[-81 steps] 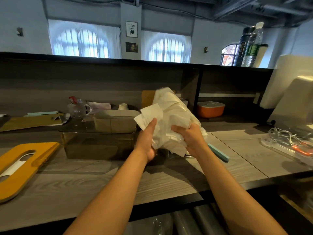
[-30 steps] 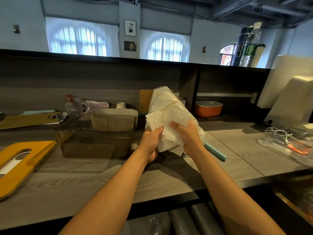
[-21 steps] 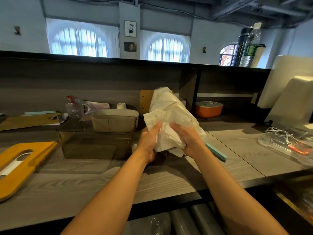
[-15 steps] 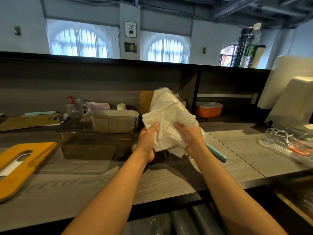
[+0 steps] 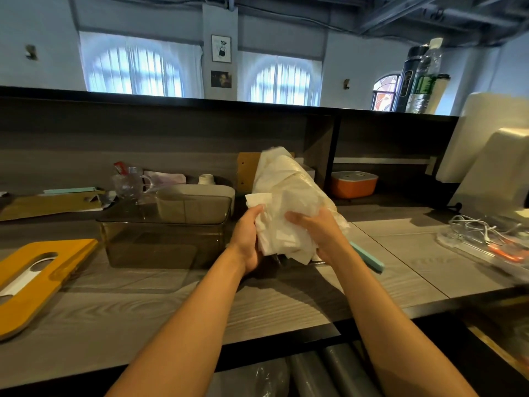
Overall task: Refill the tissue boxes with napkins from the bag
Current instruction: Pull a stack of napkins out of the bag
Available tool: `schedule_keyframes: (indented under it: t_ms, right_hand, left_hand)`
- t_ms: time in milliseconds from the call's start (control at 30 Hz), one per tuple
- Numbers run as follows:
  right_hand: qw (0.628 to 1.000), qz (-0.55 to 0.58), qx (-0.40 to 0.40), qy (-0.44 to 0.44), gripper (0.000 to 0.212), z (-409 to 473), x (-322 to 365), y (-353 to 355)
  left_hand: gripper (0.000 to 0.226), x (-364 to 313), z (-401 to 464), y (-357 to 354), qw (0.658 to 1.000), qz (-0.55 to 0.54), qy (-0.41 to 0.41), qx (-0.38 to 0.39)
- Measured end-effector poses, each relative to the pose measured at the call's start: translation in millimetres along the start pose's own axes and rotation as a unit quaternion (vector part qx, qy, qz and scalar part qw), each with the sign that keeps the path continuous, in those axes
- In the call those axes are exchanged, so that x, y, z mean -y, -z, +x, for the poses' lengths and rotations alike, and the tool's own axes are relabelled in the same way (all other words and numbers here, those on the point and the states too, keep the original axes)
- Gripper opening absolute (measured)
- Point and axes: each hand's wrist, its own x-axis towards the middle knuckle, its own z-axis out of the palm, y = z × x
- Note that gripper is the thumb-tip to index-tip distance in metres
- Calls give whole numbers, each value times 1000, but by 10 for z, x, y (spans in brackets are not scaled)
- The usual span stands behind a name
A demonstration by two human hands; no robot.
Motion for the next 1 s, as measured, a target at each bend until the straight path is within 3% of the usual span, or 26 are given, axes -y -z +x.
schedule_keyframes:
  t_ms: [267, 367, 500, 600, 667, 767, 900, 1000]
  right_hand:
    - [997, 30, 62, -42, 52, 0, -50, 0]
    - [999, 0, 28, -34, 84, -26, -32, -42]
    - [998, 30, -54, -30, 70, 31, 32, 19]
    - [995, 69, -67, 34, 63, -48, 92, 6]
    - [995, 91, -37, 33, 68, -37, 61, -34]
    - [999, -30, -21, -20, 71, -10, 43, -134]
    - [997, -70, -19, 21, 65, -54, -1, -156]
    - [994, -108, -11, 33, 62, -67, -17, -152]
  left_hand:
    - [29, 11, 2, -37, 992, 78, -93, -37]
    - [18, -4, 7, -18, 993, 59, -98, -40]
    - [24, 11, 25, -6, 997, 23, -66, -40]
    - [14, 17, 64, -26, 994, 49, -68, -71]
    - [22, 30, 89, -26, 993, 52, -66, -85]
    - [35, 48, 67, -20, 994, 44, -62, -78]
    - [43, 19, 12, -11, 999, -28, -33, -3]
    - [36, 26, -2, -26, 999, -36, -39, 1]
